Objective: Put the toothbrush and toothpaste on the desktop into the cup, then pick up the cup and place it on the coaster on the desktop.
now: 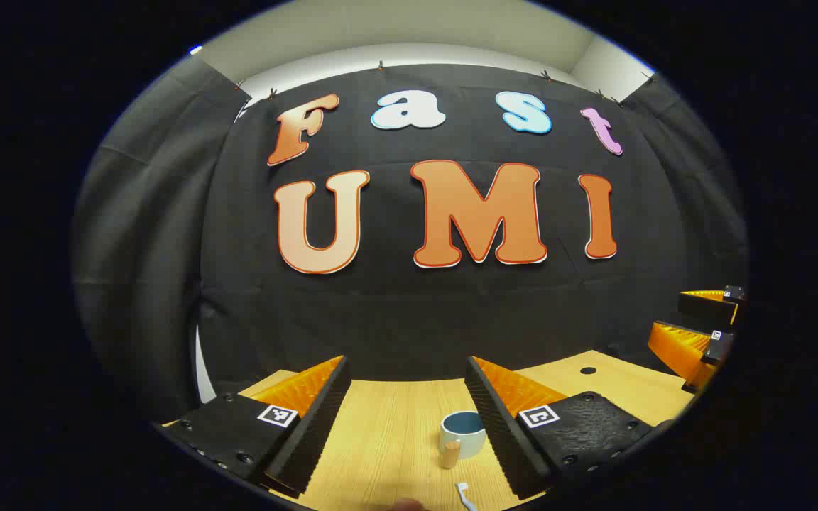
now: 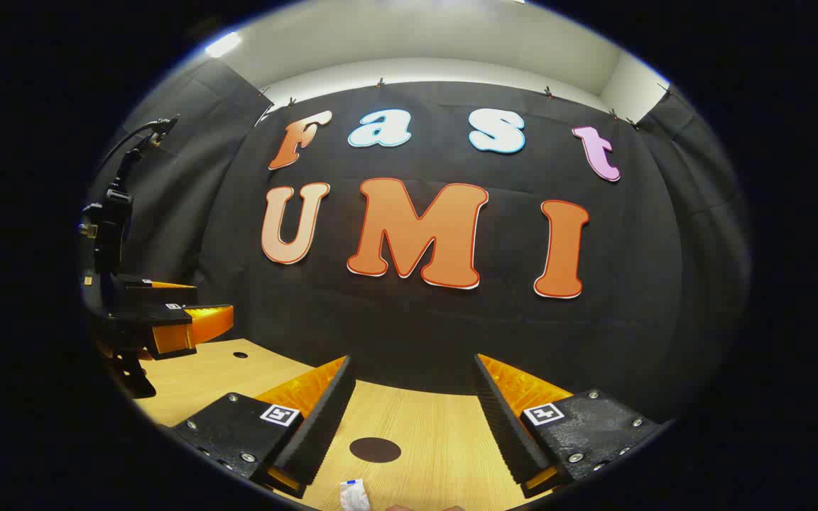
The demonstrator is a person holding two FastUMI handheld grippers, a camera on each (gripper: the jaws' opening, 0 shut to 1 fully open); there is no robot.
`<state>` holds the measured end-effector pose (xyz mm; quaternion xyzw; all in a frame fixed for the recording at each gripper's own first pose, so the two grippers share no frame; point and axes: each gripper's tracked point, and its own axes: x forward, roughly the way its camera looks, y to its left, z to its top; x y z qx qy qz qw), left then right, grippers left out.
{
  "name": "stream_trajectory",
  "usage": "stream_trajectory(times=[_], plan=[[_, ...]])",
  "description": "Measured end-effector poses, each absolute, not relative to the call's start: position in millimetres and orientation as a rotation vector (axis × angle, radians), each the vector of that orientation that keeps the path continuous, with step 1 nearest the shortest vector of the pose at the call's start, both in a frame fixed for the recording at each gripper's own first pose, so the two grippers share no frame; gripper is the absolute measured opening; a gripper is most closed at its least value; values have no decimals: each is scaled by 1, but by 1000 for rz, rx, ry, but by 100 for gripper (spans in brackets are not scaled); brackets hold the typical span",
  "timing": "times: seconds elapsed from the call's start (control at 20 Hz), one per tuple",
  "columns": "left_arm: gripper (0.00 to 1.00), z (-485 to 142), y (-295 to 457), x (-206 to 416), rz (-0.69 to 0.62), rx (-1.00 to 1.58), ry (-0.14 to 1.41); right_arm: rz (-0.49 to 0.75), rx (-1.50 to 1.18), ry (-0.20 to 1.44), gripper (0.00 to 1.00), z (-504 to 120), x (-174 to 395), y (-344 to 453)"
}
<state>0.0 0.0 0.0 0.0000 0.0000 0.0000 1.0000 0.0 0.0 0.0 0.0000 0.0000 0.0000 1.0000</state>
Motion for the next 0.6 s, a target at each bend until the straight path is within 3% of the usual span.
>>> stream_trajectory(times=[0.6], plan=[[96, -3, -16, 7, -14, -14, 5, 45, -2, 9, 99, -3, -1, 4]])
